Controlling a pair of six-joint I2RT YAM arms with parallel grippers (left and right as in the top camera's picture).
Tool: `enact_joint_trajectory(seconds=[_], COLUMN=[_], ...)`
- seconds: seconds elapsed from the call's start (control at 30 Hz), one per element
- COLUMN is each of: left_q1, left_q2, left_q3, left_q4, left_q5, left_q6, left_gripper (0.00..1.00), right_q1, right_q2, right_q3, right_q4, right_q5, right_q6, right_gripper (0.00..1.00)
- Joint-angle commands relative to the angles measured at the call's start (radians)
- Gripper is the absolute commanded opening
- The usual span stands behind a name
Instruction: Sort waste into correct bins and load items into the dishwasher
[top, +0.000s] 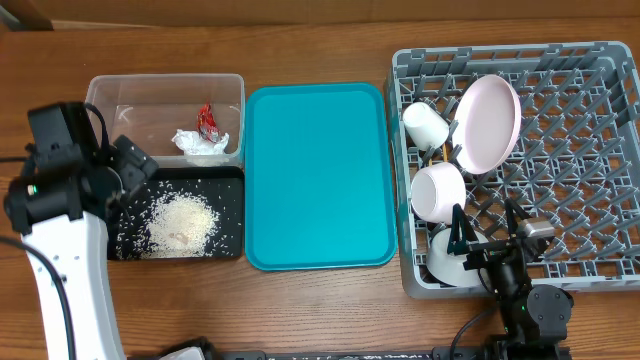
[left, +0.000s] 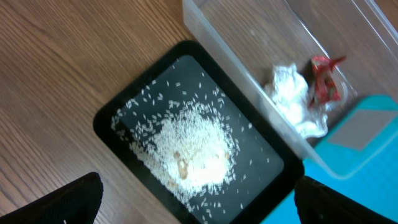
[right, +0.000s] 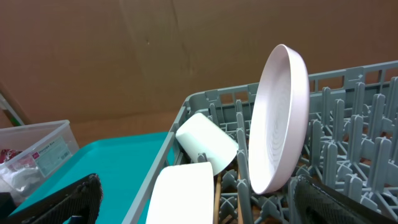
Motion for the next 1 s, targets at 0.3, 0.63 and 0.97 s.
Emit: enact_joint_trajectory(seconds=[0.3, 0.63, 0.97], left_q1=[-0.209, -0.235, -0.235], left_q2=[-0.519, -0.881, -1.042], left_q3=[-0.362, -0.587, -0.911], left_q4=[-0.002, -0.024, 0.658], left_q5=[0.004, -0.011, 0.091], left_q6=[-0.012, -0.001, -0.009], left_gripper=[1.0, 1.0, 1.0], right_q1=[-0.003, -0.003, -0.003], right_q2=[-0.012, -0.012, -0.012], right_q3=[-0.011, -0.011, -0.011], right_q4=[0.003, 0.003, 0.004], right_q5=[0.002, 0.002, 0.002], right_q6=[-0.003, -0.002, -0.003], right_gripper=[1.0, 1.0, 1.0])
